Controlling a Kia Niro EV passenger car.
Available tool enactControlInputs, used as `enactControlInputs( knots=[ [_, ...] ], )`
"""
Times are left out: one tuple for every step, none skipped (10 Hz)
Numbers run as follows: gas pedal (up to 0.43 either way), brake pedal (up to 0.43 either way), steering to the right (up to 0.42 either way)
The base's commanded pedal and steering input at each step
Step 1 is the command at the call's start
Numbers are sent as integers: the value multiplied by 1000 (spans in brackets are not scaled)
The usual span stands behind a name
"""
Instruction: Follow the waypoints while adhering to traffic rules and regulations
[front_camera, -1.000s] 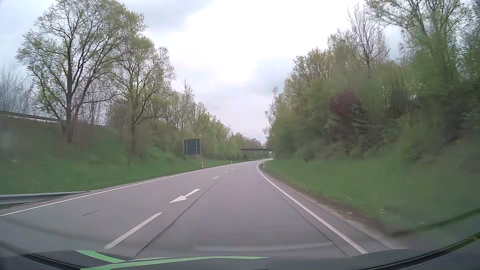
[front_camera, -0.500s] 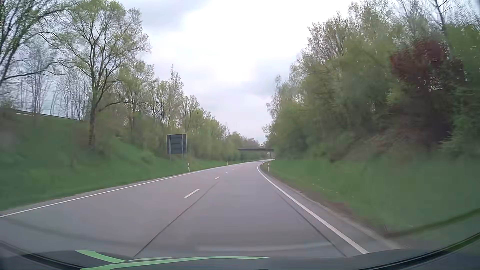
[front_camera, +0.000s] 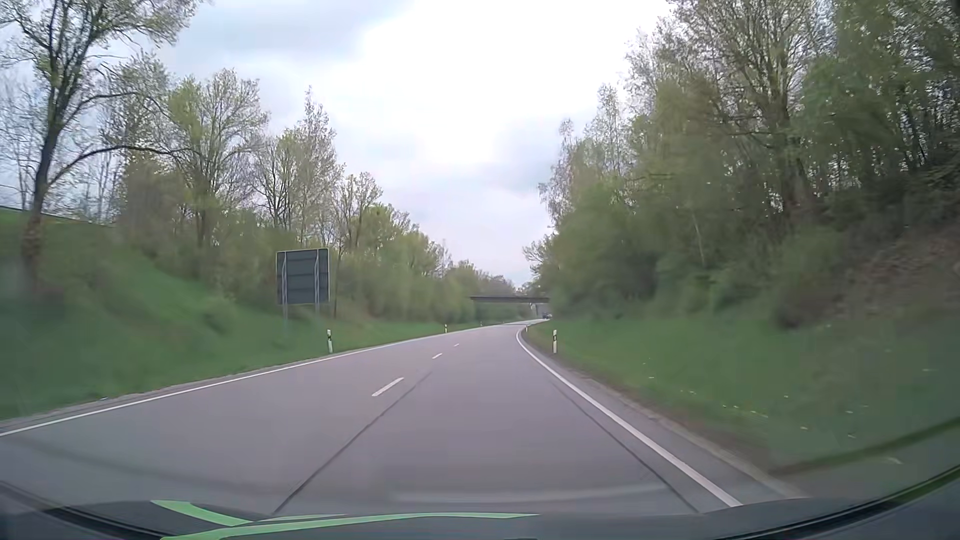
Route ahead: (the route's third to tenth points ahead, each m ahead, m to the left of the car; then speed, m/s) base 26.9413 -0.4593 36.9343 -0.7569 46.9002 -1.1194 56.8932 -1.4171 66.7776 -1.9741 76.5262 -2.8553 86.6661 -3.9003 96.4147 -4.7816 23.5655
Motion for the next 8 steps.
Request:
enactControlInputs(
  knots=[
    [240,0,6],
    [240,0,7],
    [228,0,8],
    [228,0,8],
    [228,0,8],
    [228,0,8],
    [228,0,8],
    [228,0,8]
  ],
)
